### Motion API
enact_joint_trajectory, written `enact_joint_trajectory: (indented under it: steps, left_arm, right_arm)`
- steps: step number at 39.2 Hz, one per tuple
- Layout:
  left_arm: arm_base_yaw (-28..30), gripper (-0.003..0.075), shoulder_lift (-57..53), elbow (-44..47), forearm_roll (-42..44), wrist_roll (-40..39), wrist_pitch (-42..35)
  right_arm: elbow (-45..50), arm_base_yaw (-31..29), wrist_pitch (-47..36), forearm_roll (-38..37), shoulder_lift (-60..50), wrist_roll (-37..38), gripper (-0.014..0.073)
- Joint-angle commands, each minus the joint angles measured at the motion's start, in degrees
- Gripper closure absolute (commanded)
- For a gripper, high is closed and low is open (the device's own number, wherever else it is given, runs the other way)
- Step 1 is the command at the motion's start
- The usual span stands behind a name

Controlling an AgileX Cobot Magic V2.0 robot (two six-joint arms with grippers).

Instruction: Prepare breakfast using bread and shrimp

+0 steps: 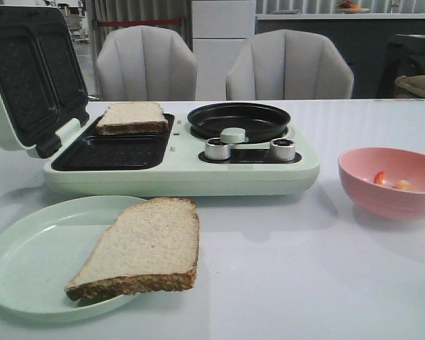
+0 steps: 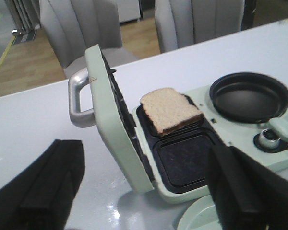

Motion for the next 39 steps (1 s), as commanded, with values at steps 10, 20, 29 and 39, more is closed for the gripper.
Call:
enact_joint_trajectory:
  steps: [10, 20, 29, 39]
  left_arm:
    - [-0.9, 0.0156, -19.1, 14.9, -6.6, -0.3, -8.3]
    - [-2.2, 0.0156, -33.3, 21.5, -6.8, -0.3, -8.2]
    - [-2.2, 0.0156, -36.7, 23.2, -6.8, -0.3, -8.1]
    - [-2.2, 0.0156, -36.7, 23.2, -6.8, -0.3, -8.5]
  right_arm:
    - [-0.9, -0.1, -4.4, -0.9, -1.2, 0.0, 0.0452]
    - [-0.9, -0.1, -4.4, -0.9, -1.2, 0.0, 0.0452]
    - [-0.9, -0.1, -4.5, -0.9, -1.2, 0.0, 0.0452]
    - [-3.3, -0.1, -17.3, -0.7, -0.9, -0.1, 0.0452]
